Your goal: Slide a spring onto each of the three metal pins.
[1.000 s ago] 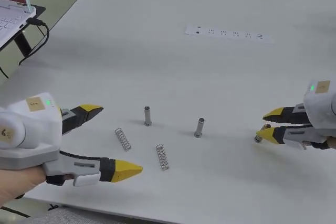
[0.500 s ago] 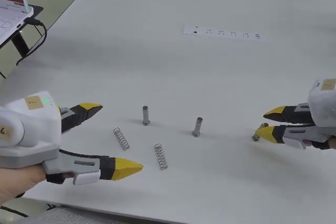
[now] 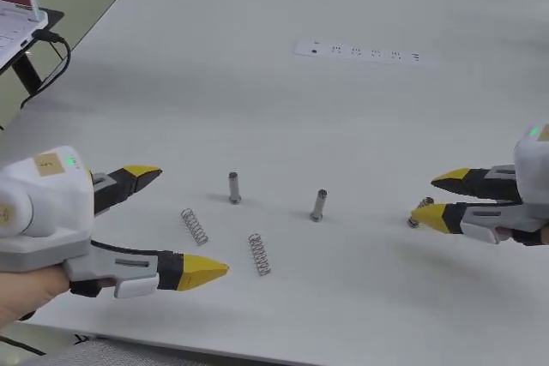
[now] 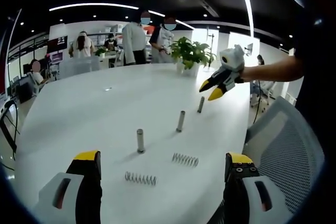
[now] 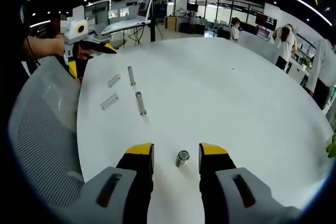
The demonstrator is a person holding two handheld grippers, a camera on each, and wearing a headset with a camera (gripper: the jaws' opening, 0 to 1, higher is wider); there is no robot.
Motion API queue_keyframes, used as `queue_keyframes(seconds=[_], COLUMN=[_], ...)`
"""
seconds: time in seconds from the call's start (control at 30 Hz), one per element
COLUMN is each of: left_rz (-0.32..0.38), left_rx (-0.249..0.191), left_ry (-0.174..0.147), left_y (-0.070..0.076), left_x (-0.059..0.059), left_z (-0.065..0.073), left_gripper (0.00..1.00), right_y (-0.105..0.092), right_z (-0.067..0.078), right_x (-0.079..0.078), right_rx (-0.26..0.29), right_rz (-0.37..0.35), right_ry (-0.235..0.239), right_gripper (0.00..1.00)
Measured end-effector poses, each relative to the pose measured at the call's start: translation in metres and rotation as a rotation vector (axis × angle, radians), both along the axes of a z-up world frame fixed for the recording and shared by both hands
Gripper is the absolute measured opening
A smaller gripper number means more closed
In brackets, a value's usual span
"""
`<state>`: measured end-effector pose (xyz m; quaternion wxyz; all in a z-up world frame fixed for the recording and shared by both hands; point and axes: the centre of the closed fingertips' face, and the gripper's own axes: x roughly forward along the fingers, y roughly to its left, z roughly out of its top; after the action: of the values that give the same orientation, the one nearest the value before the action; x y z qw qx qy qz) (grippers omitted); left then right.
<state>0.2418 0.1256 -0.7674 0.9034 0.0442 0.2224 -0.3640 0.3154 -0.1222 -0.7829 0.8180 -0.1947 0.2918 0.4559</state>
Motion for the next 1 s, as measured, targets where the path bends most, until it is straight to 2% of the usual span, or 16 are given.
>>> queue_keyframes(seconds=[0.27, 0.37, 0.6, 0.8, 1.0], left_rz=[0.000, 0.002, 0.002, -0.007, -0.010], left_rx=[-0.004, -0.006, -0.007, -0.007, -0.006], left_ry=[-0.003, -0.006, -0.011, -0.011, -0.010], left_y=[-0.002, -0.001, 0.000, -0.001, -0.001], left_x=[0.001, 0.001, 0.003, 0.004, 0.004], left_z=[0.002, 0.003, 0.005, 0.006, 0.007], left_gripper=[0.96, 0.96, 0.96, 0.96, 0.96], right_y=[-0.001, -0.001, 0.002, -0.001, -0.007], right_z=[0.006, 0.012, 0.020, 0.019, 0.019], right_x=[-0.007, -0.008, -0.020, -0.033, -0.038], right_rx=[0.042, 0.041, 0.061, 0.083, 0.109], right_rz=[-0.031, -0.041, -0.041, -0.053, -0.085], right_ry=[0.009, -0.025, -0.039, -0.012, 0.008], right_gripper=[0.35, 0.35, 0.36, 0.37, 0.36])
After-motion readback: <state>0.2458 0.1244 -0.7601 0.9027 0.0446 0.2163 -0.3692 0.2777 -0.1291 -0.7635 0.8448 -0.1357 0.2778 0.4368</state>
